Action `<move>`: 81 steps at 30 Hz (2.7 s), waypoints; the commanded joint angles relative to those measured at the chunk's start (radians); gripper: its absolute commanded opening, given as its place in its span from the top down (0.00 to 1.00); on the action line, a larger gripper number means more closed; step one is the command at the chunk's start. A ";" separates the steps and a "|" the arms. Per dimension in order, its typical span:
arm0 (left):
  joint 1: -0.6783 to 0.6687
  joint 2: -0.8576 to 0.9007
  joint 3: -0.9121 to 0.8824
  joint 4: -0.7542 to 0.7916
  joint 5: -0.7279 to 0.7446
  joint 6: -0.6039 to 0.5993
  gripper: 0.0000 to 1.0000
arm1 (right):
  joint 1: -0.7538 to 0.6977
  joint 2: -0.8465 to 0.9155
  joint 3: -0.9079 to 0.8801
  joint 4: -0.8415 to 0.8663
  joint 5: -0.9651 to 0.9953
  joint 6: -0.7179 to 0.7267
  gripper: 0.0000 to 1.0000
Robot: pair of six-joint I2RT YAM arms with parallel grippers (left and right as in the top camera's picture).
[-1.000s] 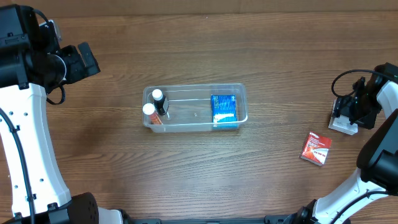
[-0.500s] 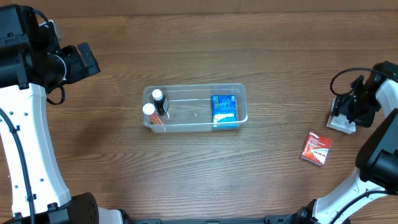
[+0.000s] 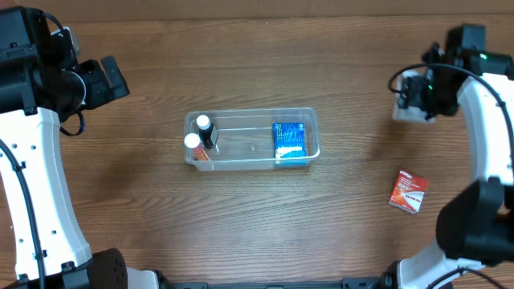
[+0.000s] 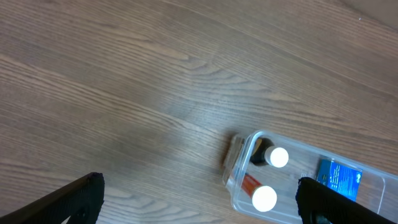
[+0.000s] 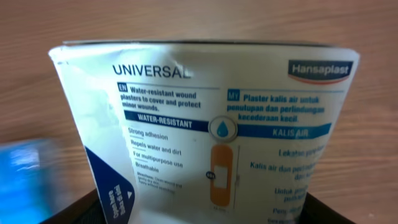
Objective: Pack container
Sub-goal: 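Lift the Hansaplast box and carry it over the container, then lower the Hansaplast box into the container's middle, release, withdraw right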
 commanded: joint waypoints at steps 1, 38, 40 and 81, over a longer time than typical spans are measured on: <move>0.004 0.002 -0.002 -0.003 0.007 0.024 0.00 | 0.163 -0.090 0.124 -0.051 -0.042 0.095 0.29; 0.004 0.002 -0.002 -0.027 0.003 0.027 0.00 | 0.786 0.349 0.163 0.033 -0.098 0.560 0.27; 0.004 0.002 -0.002 -0.026 0.003 0.027 0.00 | 0.786 0.349 0.163 0.031 -0.098 0.560 0.28; 0.004 0.002 -0.002 -0.036 0.003 0.042 0.00 | 0.020 -0.013 0.069 -0.366 0.235 0.532 0.00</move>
